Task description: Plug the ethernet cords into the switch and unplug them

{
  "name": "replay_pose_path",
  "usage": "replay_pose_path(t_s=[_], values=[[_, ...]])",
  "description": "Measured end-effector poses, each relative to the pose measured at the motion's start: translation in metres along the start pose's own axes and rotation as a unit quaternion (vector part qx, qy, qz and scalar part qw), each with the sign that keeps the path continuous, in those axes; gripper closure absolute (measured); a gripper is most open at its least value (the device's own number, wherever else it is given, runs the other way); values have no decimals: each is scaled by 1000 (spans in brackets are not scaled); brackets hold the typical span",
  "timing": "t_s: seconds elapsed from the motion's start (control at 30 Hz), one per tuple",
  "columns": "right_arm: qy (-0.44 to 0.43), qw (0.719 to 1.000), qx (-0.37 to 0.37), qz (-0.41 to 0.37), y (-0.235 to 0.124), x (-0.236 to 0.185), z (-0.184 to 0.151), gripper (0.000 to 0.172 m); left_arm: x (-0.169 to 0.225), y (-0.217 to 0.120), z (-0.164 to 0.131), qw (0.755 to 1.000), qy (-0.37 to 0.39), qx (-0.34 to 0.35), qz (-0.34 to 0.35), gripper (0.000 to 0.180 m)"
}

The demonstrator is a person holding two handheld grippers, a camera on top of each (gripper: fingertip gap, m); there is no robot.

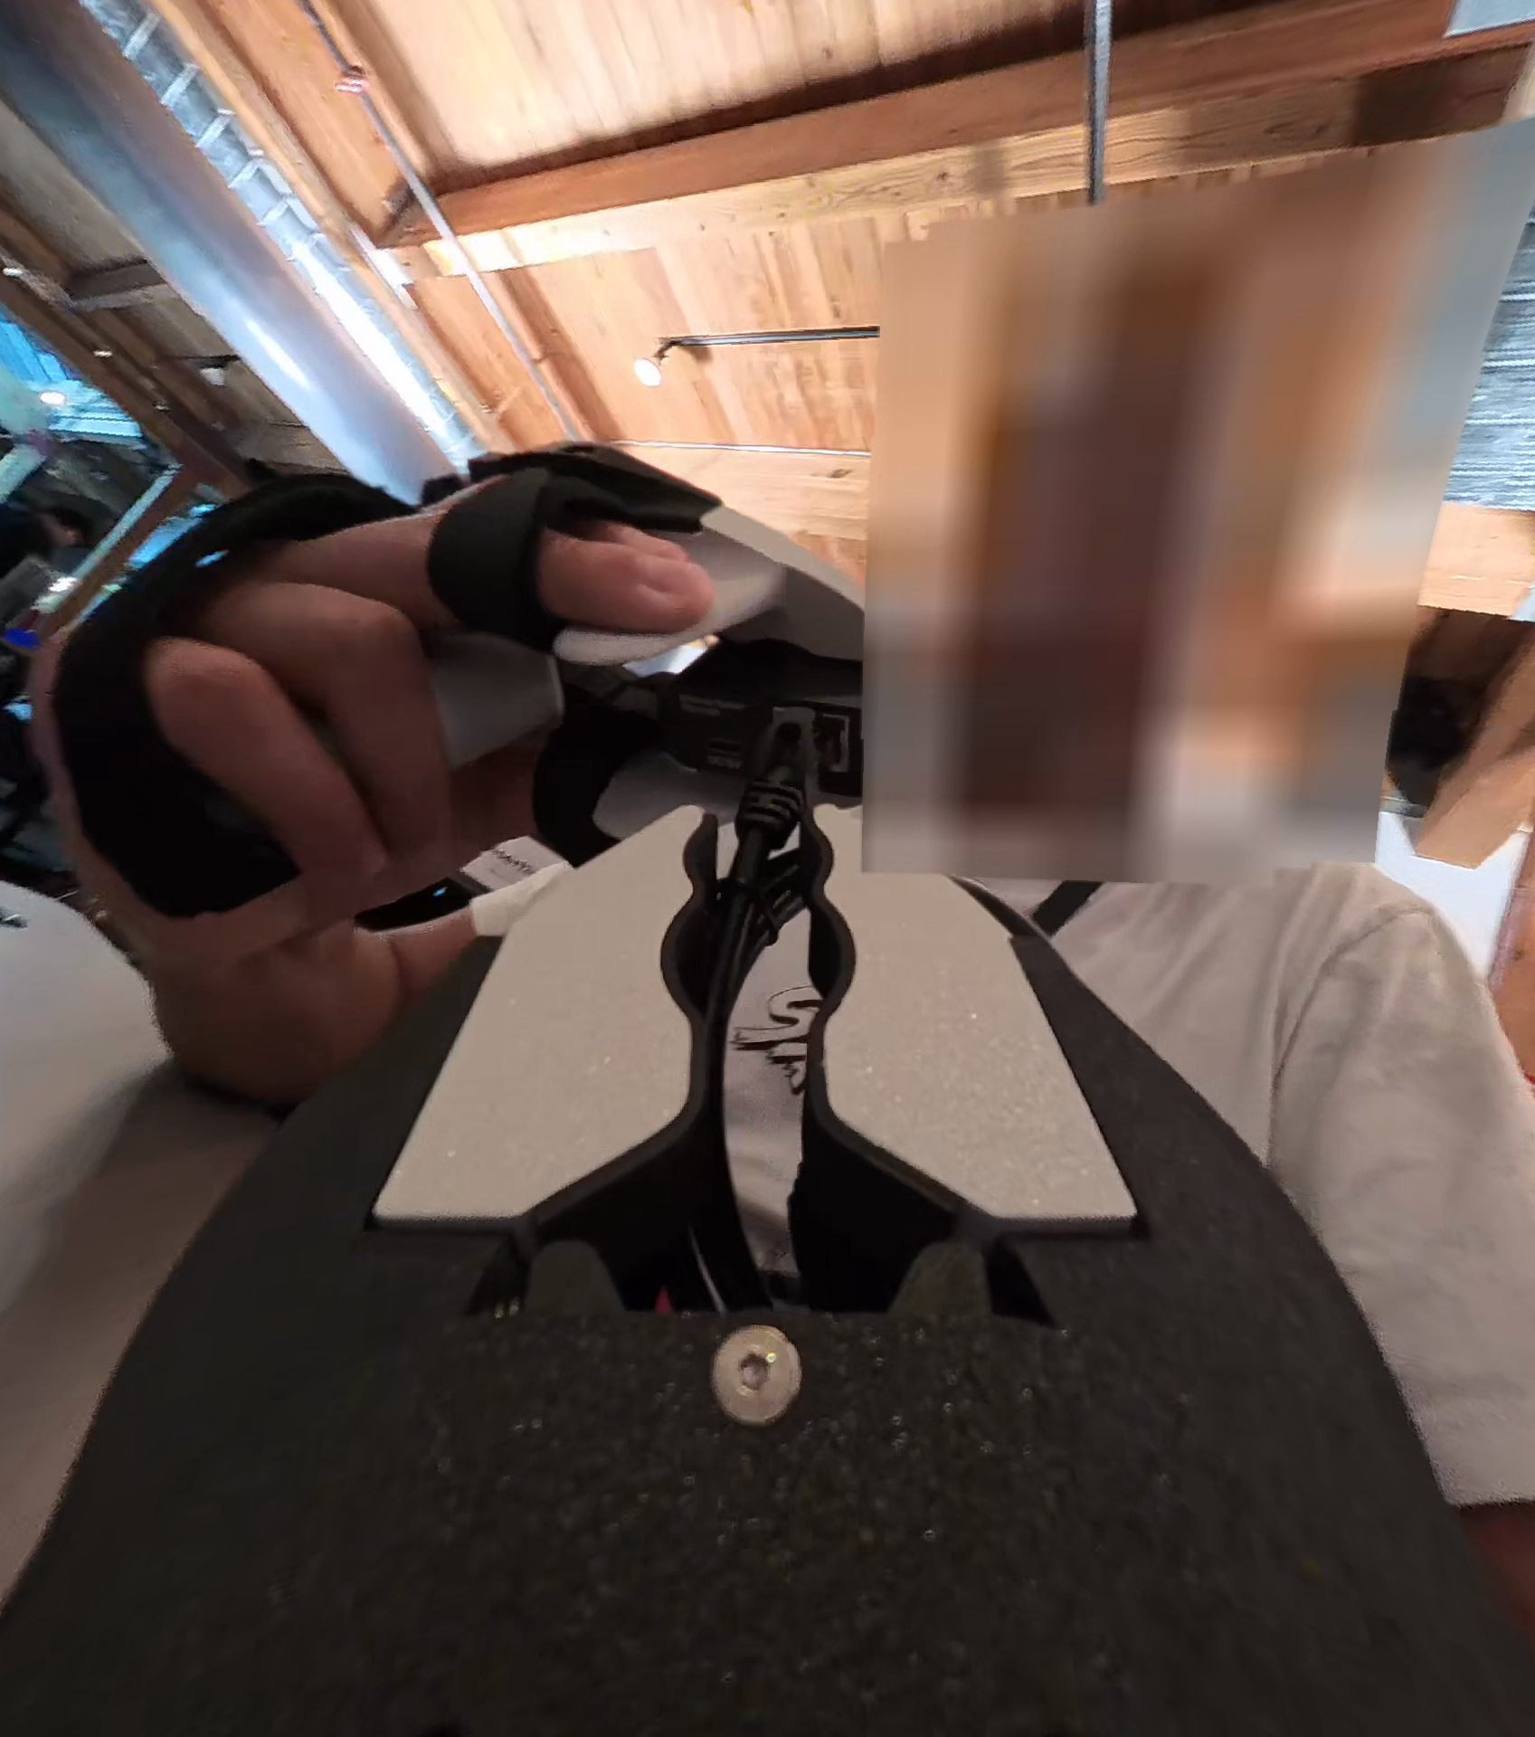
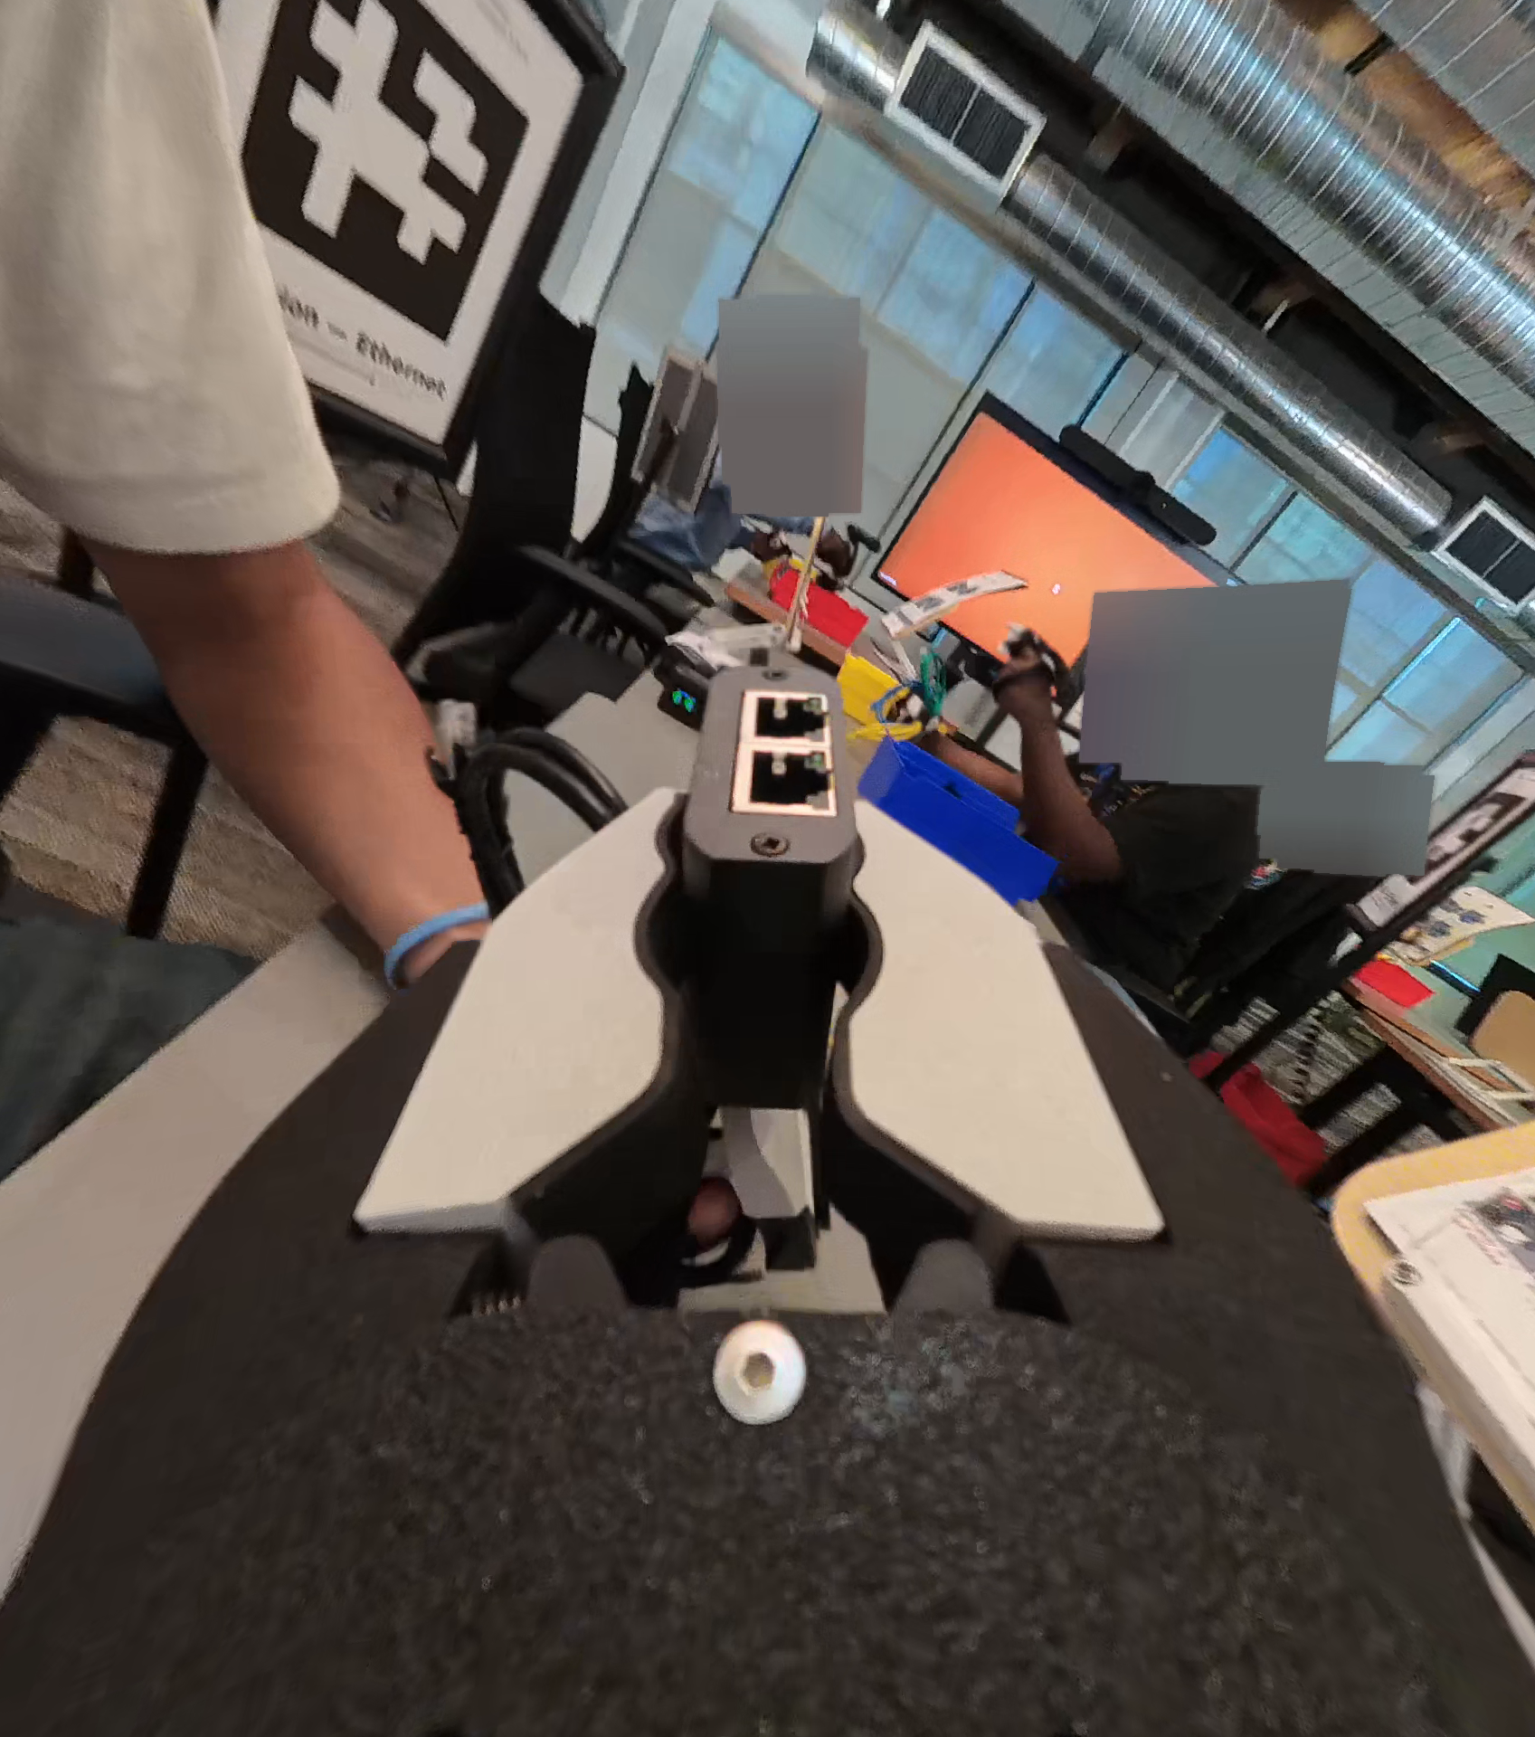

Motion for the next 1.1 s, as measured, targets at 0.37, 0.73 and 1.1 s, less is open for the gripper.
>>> replay_pose_path(t_s=[0.37,0.73,1.1], values=[[-29,998,-55,20,-3,-2,-7,146,-12,-37,12,926,148,-104,330,166],[-161,958,-223,-84,-17,31,-47,146,27,-53,16,880,168,-92,435,153],[-211,907,-330,-152,-34,56,-87,147,109,-130,-32,632,326,-112,694,152]])
Point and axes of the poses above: each gripper's, where its closed fingertips meet, y out along the fingers, z out of its top, x = y × z across the jaws, the point moved 1 cm from there along -y, back along the fingers, and after that the axes turned 3 degrees about x, right-handed, at the moved point
